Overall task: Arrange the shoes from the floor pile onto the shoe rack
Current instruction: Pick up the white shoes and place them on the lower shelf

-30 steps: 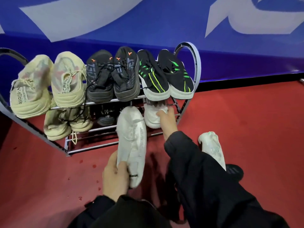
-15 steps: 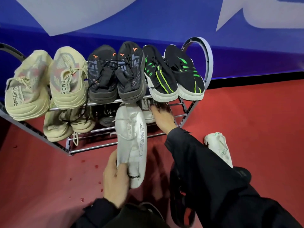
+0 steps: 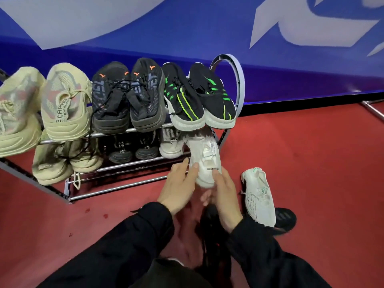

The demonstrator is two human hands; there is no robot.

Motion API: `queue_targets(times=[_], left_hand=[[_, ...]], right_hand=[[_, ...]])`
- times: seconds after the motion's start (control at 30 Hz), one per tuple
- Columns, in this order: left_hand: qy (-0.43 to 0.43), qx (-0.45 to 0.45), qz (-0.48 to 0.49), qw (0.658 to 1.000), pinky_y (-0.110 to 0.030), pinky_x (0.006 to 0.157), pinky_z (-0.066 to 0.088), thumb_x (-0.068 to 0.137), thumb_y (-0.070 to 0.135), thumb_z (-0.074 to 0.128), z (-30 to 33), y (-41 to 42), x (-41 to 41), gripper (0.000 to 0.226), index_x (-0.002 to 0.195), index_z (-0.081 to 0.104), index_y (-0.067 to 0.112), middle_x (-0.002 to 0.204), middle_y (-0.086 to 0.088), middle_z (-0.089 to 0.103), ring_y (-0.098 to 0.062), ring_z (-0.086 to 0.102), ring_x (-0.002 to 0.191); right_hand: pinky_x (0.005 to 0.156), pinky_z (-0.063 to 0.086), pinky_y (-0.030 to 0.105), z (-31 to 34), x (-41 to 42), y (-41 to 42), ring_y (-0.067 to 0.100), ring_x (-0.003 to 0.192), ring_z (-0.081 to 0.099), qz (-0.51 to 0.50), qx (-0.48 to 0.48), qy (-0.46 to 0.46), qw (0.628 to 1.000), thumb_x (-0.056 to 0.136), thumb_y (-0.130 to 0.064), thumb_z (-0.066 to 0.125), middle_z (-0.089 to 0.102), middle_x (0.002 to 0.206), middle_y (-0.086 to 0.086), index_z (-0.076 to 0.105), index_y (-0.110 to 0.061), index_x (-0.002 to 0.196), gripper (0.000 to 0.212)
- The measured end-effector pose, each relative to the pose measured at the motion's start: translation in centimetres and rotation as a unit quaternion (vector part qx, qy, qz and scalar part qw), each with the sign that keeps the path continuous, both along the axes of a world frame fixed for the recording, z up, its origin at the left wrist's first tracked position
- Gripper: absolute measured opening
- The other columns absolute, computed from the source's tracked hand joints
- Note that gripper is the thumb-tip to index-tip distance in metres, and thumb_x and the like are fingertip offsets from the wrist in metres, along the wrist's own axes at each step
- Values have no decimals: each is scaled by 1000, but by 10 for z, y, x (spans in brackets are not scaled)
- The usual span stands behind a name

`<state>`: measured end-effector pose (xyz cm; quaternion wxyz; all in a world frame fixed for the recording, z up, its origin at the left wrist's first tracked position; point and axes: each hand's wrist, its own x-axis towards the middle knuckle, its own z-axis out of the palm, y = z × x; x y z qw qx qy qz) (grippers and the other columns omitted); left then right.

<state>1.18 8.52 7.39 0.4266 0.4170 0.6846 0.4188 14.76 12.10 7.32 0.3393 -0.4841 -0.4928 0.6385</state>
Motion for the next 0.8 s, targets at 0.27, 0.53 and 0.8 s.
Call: queue_targets(times=[0.27, 0.53, 0.8], left_hand=[[100, -44, 55, 992, -37, 116, 24, 97, 34, 53, -13, 30, -33, 70, 158, 18, 27, 166, -6, -3, -26, 21, 151], [185, -39, 66, 980, -35, 117, 25, 94, 30, 56, -24, 35, -38, 66, 153, 29, 18, 162, -13, 7, -34, 27, 148], [200, -73, 82, 974, -39, 105, 38, 94, 38, 53, -28, 40, -35, 71, 156, 23, 19, 167, -4, -2, -37, 48, 134]], right_hand=[[43, 41, 26, -34, -49, 107, 13, 47, 53, -26, -43, -29, 998, 103, -32, 42, 58, 101, 10, 46, -21, 122, 22], [45, 42, 24, -68, -64, 99, 12, 50, 52, -35, -40, -20, 998, 99, -36, 45, 60, 120, 11, 37, -29, 149, 51], [46, 43, 26, -57, -57, 102, 14, 52, 49, -71, -6, -2, 997, 102, -30, 41, 58, 88, 2, 55, -27, 133, 34]])
